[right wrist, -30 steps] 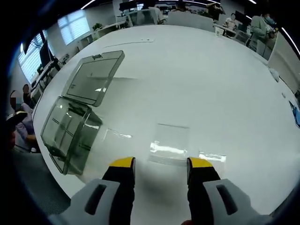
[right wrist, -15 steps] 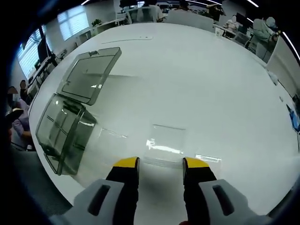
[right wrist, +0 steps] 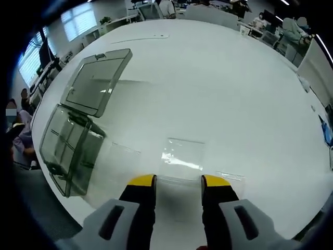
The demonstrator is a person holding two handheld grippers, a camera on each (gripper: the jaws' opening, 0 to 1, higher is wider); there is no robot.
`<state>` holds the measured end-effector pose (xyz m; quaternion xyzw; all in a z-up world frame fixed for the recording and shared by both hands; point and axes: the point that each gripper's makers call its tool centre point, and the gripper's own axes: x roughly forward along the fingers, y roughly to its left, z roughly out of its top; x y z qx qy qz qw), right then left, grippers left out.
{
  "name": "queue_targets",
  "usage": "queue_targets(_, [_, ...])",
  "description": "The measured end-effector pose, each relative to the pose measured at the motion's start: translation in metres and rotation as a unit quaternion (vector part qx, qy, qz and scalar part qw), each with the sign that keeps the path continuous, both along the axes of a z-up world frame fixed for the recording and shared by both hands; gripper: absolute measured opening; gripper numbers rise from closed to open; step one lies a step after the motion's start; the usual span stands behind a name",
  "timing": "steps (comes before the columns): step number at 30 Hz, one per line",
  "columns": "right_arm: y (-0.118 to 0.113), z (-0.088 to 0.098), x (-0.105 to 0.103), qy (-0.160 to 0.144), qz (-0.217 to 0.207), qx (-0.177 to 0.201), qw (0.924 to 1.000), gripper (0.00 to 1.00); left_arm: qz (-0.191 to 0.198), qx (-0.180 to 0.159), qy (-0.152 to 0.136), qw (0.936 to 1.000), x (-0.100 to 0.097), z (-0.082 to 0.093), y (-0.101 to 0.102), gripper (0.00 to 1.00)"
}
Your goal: Insert the divider into the dual guide fixture by aligning both edges with the guide slots and pushing it downward to the bottom, including one-sided entry, uneven engagement, binding, and posture correction.
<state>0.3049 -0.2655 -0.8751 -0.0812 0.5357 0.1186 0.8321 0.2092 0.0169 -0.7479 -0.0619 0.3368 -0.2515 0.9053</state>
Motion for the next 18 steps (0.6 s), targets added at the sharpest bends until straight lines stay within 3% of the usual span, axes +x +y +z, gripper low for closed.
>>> queue_targets(18, [0.0014, 0.0008, -0.0006, 0.060, 0.012, -0.018, 0.9980, 0.29, 0.003, -0.001, -0.005, 1.0000, 0.0017, 0.0038, 0.0021, 0.95])
